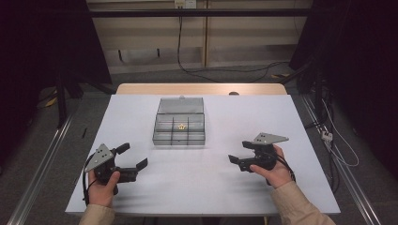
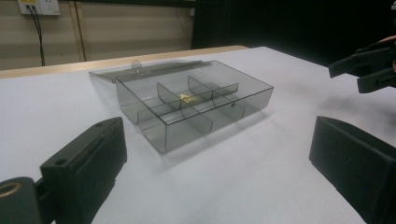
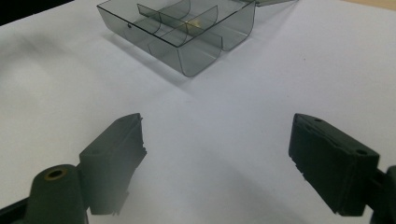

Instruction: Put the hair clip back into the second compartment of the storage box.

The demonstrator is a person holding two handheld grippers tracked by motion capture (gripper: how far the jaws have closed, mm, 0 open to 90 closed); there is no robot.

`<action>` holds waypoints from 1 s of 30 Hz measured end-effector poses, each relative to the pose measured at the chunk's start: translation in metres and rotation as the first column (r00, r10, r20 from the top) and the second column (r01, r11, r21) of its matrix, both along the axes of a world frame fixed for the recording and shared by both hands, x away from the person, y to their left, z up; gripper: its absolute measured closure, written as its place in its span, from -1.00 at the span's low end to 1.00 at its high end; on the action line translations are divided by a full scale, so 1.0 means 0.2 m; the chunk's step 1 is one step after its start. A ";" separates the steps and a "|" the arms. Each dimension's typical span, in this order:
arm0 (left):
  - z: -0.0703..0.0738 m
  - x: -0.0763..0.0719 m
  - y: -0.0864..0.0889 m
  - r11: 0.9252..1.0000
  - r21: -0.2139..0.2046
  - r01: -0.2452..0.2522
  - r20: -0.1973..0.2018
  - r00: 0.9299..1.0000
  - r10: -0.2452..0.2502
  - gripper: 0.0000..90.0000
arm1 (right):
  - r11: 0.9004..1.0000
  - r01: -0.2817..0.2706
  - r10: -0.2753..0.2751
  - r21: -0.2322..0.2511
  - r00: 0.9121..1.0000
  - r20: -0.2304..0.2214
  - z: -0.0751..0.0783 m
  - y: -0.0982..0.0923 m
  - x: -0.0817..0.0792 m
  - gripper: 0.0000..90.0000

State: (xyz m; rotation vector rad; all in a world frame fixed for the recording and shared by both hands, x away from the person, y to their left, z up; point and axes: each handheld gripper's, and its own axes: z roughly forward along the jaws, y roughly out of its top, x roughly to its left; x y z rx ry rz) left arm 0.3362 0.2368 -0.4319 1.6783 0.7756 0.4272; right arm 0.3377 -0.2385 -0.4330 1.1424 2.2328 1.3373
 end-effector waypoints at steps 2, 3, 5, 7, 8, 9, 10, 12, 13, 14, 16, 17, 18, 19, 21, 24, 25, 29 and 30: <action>0.00 0.00 0.00 1.000 0.002 -0.002 -0.001 1.000 0.002 -0.91 | 1.000 0.002 -0.002 -0.001 1.000 -0.001 0.00 -0.01 -0.01 -0.61; 0.00 0.00 0.00 1.000 0.001 -0.001 -0.002 1.000 0.001 -0.91 | 1.000 0.002 -0.002 -0.001 1.000 0.000 -0.01 -0.02 -0.01 -0.61; 0.00 0.00 0.00 1.000 0.004 0.002 0.000 1.000 -0.002 -0.91 | 1.000 0.002 -0.002 -0.002 1.000 0.000 -0.01 -0.02 -0.02 -0.61; 0.00 0.00 0.00 1.000 0.001 0.001 0.003 1.000 -0.001 -0.91 | 1.000 0.004 -0.004 0.000 1.000 0.005 -0.01 -0.03 -0.03 -0.61; 0.00 0.00 0.00 1.000 0.000 0.001 0.002 1.000 -0.001 -0.91 | 1.000 0.007 -0.007 0.004 1.000 0.004 -0.01 -0.04 -0.03 -0.61; 0.00 0.00 0.00 1.000 0.001 0.000 0.002 1.000 0.000 -0.91 | 1.000 0.007 -0.007 0.002 1.000 0.006 -0.01 -0.04 -0.04 -0.61; 0.00 0.00 0.00 1.000 0.003 0.000 0.000 1.000 0.000 -0.91 | 1.000 0.010 -0.010 0.005 1.000 0.003 -0.01 -0.05 -0.04 -0.61; 0.00 0.00 0.00 1.000 0.001 0.002 0.002 1.000 -0.002 -0.91 | 1.000 0.012 -0.012 0.001 1.000 0.001 -0.01 -0.06 -0.05 -0.61; 0.00 0.00 0.00 1.000 0.004 0.003 0.000 1.000 -0.003 -0.91 | 1.000 0.009 -0.009 0.002 1.000 0.004 -0.01 -0.06 -0.06 -0.61; 0.00 0.00 0.00 1.000 0.003 0.003 0.000 1.000 -0.003 -0.91 | 1.000 0.011 -0.011 0.002 1.000 0.001 -0.01 -0.07 -0.06 -0.61; 0.00 0.00 0.00 1.000 0.003 0.003 0.000 1.000 -0.003 -0.91 | 1.000 0.012 -0.012 0.001 1.000 0.002 -0.01 -0.08 -0.07 -0.61; 0.00 0.00 0.00 1.000 0.003 0.002 0.001 1.000 -0.002 -0.91 | 1.000 0.013 -0.013 0.001 1.000 0.003 -0.02 -0.09 -0.07 -0.61; 0.00 0.00 0.00 1.000 0.002 0.001 0.000 1.000 -0.001 -0.91 | 1.000 0.017 -0.017 0.002 1.000 0.003 -0.02 -0.09 -0.08 -0.61; 0.00 0.00 0.00 1.000 0.003 0.002 0.000 1.000 -0.002 -0.91 | 1.000 0.019 -0.019 0.002 1.000 0.002 -0.02 -0.10 -0.08 -0.61; 0.00 0.00 0.00 1.000 0.003 0.002 0.000 1.000 -0.002 -0.91 | 1.000 0.022 -0.022 0.000 1.000 0.000 -0.02 -0.12 -0.09 -0.61; 0.00 0.00 0.00 1.000 0.001 0.003 0.002 1.000 -0.003 -0.91 | 1.000 0.030 -0.030 0.001 1.000 0.000 -0.02 -0.14 -0.10 -0.61; 0.00 0.00 0.00 1.000 0.002 0.003 0.002 1.000 -0.003 -0.91 | 1.000 0.030 -0.030 0.000 1.000 -0.001 -0.02 -0.15 -0.11 -0.61; 0.00 0.00 0.00 1.000 0.003 0.002 0.001 1.000 -0.002 -0.91 | 0.999 0.038 -0.038 -0.005 0.999 -0.004 -0.04 -0.18 -0.12 -0.61; 0.00 0.00 0.00 1.000 0.006 0.003 -0.001 1.000 -0.003 -0.91 | 0.999 0.039 -0.039 -0.005 0.999 -0.003 -0.04 -0.19 -0.13 -0.61</action>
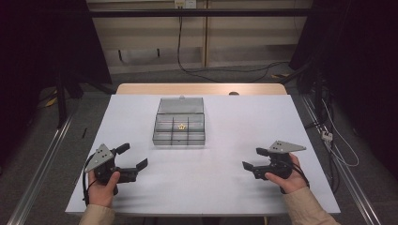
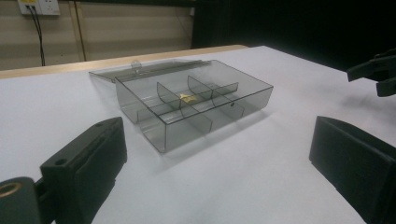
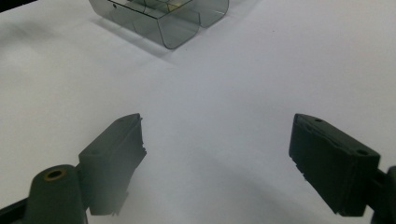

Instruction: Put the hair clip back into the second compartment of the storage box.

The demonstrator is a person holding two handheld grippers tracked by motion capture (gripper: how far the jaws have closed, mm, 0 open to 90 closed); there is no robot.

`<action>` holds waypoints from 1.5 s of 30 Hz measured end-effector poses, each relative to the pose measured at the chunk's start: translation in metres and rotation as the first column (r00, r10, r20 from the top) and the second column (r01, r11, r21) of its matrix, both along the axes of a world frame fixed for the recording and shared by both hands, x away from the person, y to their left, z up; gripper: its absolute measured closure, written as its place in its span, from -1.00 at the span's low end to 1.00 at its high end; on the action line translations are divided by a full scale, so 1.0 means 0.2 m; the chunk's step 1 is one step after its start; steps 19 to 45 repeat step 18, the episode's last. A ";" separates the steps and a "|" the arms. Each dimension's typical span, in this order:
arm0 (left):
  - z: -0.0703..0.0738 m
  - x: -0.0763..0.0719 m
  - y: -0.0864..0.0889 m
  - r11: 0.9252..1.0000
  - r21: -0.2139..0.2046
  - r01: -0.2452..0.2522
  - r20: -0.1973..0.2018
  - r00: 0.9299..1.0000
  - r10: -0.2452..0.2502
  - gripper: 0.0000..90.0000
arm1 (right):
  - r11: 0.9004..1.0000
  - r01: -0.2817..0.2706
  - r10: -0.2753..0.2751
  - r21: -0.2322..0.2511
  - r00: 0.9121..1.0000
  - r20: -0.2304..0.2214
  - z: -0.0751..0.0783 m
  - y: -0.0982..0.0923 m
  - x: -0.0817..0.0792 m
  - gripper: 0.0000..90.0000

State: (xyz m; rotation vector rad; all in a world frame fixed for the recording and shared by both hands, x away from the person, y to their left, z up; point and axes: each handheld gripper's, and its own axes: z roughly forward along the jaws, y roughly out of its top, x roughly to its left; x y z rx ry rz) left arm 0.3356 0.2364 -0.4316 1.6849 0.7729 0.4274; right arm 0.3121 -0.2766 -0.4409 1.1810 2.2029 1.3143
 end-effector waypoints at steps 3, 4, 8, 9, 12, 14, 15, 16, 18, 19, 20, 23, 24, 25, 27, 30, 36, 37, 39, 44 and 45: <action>0.00 0.00 0.00 1.000 0.001 -0.001 -0.001 1.000 0.001 -0.91 | 1.000 0.006 -0.006 0.000 1.000 -0.002 -0.01 -0.02 -0.01 -0.61; 0.00 0.00 0.00 1.000 0.002 0.000 -0.001 1.000 0.000 -0.91 | 1.000 0.010 -0.010 -0.001 1.000 -0.003 -0.01 -0.03 -0.02 -0.62; 0.00 0.00 0.00 1.000 0.002 -0.001 -0.002 1.000 0.001 -0.91 | 1.000 0.018 -0.018 0.004 1.000 -0.006 -0.03 -0.04 -0.03 -0.62; 0.00 0.00 0.00 1.000 0.003 -0.001 -0.002 1.000 0.001 -0.91 | 1.000 0.019 -0.019 0.005 1.000 -0.006 -0.03 -0.04 -0.03 -0.62; 0.00 0.00 0.00 1.000 0.002 -0.001 -0.001 1.000 0.001 -0.91 | 1.000 0.023 -0.023 0.008 1.000 -0.005 -0.03 -0.05 -0.03 -0.62; 0.00 0.00 0.00 1.000 0.005 0.000 -0.002 1.000 0.000 -0.91 | 1.000 0.022 -0.022 0.002 1.000 -0.006 -0.04 -0.05 -0.03 -0.62; 0.00 0.00 0.00 1.000 0.007 0.000 -0.004 1.000 0.000 -0.91 | 1.000 0.025 -0.025 0.004 1.000 -0.012 -0.04 -0.05 -0.03 -0.62; 0.00 0.00 0.00 1.000 0.008 0.000 -0.004 1.000 0.000 -0.91 | 1.000 0.024 -0.024 0.003 1.000 -0.013 -0.05 -0.05 -0.03 -0.62; 0.00 0.00 0.00 1.000 0.009 0.000 -0.003 1.000 0.000 -0.91 | 1.000 0.030 -0.030 -0.004 0.999 -0.013 -0.05 -0.05 -0.03 -0.62; 0.00 0.00 0.00 1.000 0.009 0.000 -0.003 1.000 0.000 -0.91 | 1.000 0.030 -0.030 -0.004 0.999 -0.013 -0.05 -0.05 -0.03 -0.62; 0.00 0.00 0.00 1.000 0.009 0.000 -0.003 1.000 0.000 -0.91 | 1.000 0.030 -0.030 -0.004 0.999 -0.013 -0.05 -0.05 -0.03 -0.62; 0.00 0.00 0.00 1.000 0.009 0.000 -0.003 1.000 0.000 -0.91 | 1.000 0.030 -0.030 -0.004 0.999 -0.013 -0.05 -0.05 -0.03 -0.62; 0.00 0.00 0.00 1.000 0.009 0.000 -0.003 1.000 0.000 -0.91 | 1.000 0.030 -0.030 -0.004 0.999 -0.013 -0.05 -0.05 -0.03 -0.62; 0.00 0.00 0.00 1.000 0.009 0.000 -0.003 1.000 0.000 -0.91 | 1.000 0.030 -0.030 -0.004 0.999 -0.013 -0.05 -0.05 -0.03 -0.62; 0.00 0.00 0.00 1.000 0.009 0.000 -0.003 1.000 0.000 -0.91 | 1.000 0.030 -0.030 -0.004 0.999 -0.013 -0.05 -0.05 -0.03 -0.62; 0.00 0.00 0.00 1.000 0.009 0.000 -0.003 1.000 0.000 -0.91 | 1.000 0.030 -0.030 -0.004 0.999 -0.013 -0.05 -0.05 -0.03 -0.62; 0.00 0.00 0.00 1.000 0.009 0.000 -0.003 1.000 0.000 -0.91 | 1.000 0.030 -0.030 -0.004 0.999 -0.013 -0.05 -0.05 -0.03 -0.62; 0.00 0.00 0.00 1.000 0.009 0.000 -0.003 1.000 0.000 -0.91 | 1.000 0.030 -0.030 -0.004 0.999 -0.013 -0.05 -0.05 -0.03 -0.62; 0.00 0.00 0.00 1.000 0.009 0.000 -0.003 1.000 0.000 -0.91 | 1.000 0.030 -0.030 -0.004 0.999 -0.013 -0.05 -0.05 -0.03 -0.62; 0.00 0.00 0.00 1.000 0.009 0.000 -0.003 1.000 0.000 -0.91 | 1.000 0.030 -0.030 -0.004 0.999 -0.013 -0.05 -0.05 -0.03 -0.62; 0.00 0.00 0.00 1.000 0.009 0.000 -0.003 1.000 0.000 -0.91 | 1.000 0.030 -0.030 -0.004 0.999 -0.013 -0.05 -0.05 -0.03 -0.62</action>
